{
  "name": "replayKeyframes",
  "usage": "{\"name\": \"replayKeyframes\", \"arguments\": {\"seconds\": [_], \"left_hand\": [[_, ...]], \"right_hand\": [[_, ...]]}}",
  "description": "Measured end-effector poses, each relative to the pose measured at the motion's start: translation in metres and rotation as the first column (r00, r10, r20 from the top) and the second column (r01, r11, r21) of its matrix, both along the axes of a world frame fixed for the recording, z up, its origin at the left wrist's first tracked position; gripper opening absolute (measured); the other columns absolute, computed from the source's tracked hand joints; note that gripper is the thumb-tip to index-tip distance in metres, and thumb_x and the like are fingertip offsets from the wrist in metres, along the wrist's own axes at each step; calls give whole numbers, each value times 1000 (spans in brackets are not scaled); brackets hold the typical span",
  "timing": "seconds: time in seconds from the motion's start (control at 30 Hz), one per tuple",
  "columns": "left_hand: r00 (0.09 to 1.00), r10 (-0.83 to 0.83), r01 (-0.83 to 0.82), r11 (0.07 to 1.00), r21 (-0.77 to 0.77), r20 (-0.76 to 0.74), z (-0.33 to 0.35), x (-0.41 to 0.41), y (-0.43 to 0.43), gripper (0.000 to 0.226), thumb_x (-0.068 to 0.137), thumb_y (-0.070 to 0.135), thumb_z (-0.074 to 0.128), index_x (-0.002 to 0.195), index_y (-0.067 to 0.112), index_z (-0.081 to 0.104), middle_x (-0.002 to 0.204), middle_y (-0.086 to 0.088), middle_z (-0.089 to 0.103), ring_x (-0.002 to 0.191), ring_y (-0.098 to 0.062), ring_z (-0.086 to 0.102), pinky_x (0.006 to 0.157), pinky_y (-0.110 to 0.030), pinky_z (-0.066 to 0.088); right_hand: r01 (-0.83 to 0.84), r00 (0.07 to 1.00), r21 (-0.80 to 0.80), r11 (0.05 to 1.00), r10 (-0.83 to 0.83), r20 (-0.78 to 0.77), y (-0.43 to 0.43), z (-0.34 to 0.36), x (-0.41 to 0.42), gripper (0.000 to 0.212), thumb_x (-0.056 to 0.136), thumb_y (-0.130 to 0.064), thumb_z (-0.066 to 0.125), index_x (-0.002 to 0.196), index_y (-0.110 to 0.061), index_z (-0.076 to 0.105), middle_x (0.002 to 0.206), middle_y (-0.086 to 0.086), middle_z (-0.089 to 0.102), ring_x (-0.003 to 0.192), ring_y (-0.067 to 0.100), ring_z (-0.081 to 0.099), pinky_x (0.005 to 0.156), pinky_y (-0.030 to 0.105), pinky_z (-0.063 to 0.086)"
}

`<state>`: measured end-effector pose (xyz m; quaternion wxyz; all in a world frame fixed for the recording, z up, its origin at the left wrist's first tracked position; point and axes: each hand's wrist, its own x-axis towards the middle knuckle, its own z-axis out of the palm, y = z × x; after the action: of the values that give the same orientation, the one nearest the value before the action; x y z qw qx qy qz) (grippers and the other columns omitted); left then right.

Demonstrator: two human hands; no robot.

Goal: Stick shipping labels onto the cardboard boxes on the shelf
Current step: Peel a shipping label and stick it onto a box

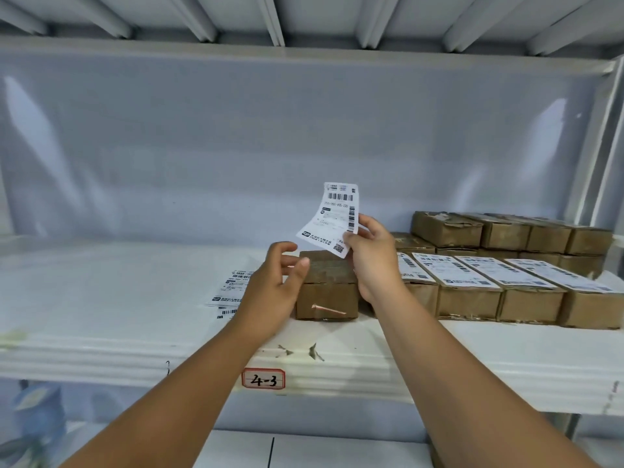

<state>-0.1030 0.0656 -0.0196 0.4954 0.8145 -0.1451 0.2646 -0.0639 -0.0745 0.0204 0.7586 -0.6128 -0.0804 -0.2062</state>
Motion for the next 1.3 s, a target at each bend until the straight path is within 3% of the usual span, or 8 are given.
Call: {"name": "replayKeyframes", "arguments": {"seconds": [0.17, 0.27, 0.53, 0.7, 0.8, 0.9, 1.07, 1.3], "left_hand": [[980, 198, -194, 967, -164, 9, 3, 0, 3, 27, 100, 39, 31, 120, 24, 39, 92, 3, 64, 81, -14, 60, 62, -22, 43], [971, 240, -232, 940, -248, 0, 4, -2, 4, 28, 99, 44, 27, 113, 23, 40, 85, 4, 64, 77, -14, 59, 59, -24, 40], [971, 233, -224, 965, -135, 55, 3, 0, 4, 32, 99, 42, 28, 111, 20, 47, 103, 4, 58, 91, -13, 52, 75, -27, 35], [990, 118, -118, 993, 10, -74, 4, -9, 0, 54, 93, 55, 17, 139, 28, 27, 91, 9, 57, 74, -5, 53, 68, -27, 45], [979, 178, -194, 961, 195, 95, 4, -14, -4, 61, 89, 57, 21, 137, 21, 30, 103, 4, 65, 79, -12, 60, 63, -28, 45], [925, 248, -334, 893, 301, 289, 1, -15, -6, 57, 91, 54, 37, 134, 18, 34, 107, 4, 65, 90, -20, 61, 69, -33, 47], [948, 274, -309, 914, 261, 164, 0, -18, -7, 83, 79, 63, 54, 142, 32, 10, 124, 11, 54, 99, -17, 59, 66, -28, 41], [934, 305, -346, 904, 252, 187, 2, -18, -7, 102, 59, 72, 63, 141, 32, 18, 129, 7, 38, 106, -13, 53, 67, -32, 48]], "right_hand": [[-167, 982, 45, 985, 171, -81, 17, -4, -5, 26, 93, 4, 48, 96, -17, 62, 98, 9, 71, 78, 19, 70, 64, 29, 57], [-128, 991, 35, 991, 129, -32, 22, -3, -4, 23, 94, -1, 51, 91, -21, 64, 92, 3, 72, 78, 18, 71, 64, 30, 58], [14, 996, -63, 998, -9, 86, 15, -9, -8, 30, 93, -6, 55, 77, -30, 66, 71, -17, 71, 73, 7, 70, 71, 36, 59], [26, 994, -39, 999, -21, 107, 11, -9, -13, 28, 93, -6, 55, 82, -30, 66, 77, -14, 70, 76, 9, 69, 70, 31, 59], [60, 994, -20, 998, -58, 89, 10, -10, -15, 25, 92, -8, 58, 105, -30, 58, 85, -3, 71, 79, 13, 71, 69, 33, 59], [102, 992, -77, 992, -96, 87, 10, -13, -16, 27, 92, -10, 58, 98, -35, 49, 86, 2, 72, 78, 16, 71, 67, 39, 60], [204, 975, -222, 954, -177, 135, 13, -16, -18, 26, 91, -8, 54, 79, -32, 55, 80, -6, 65, 78, 14, 67, 63, 30, 55], [180, 983, -165, 970, -171, 69, 14, -15, -21, 31, 86, -5, 58, 69, -29, 68, 75, -10, 67, 80, 17, 68, 76, 39, 58]]}}
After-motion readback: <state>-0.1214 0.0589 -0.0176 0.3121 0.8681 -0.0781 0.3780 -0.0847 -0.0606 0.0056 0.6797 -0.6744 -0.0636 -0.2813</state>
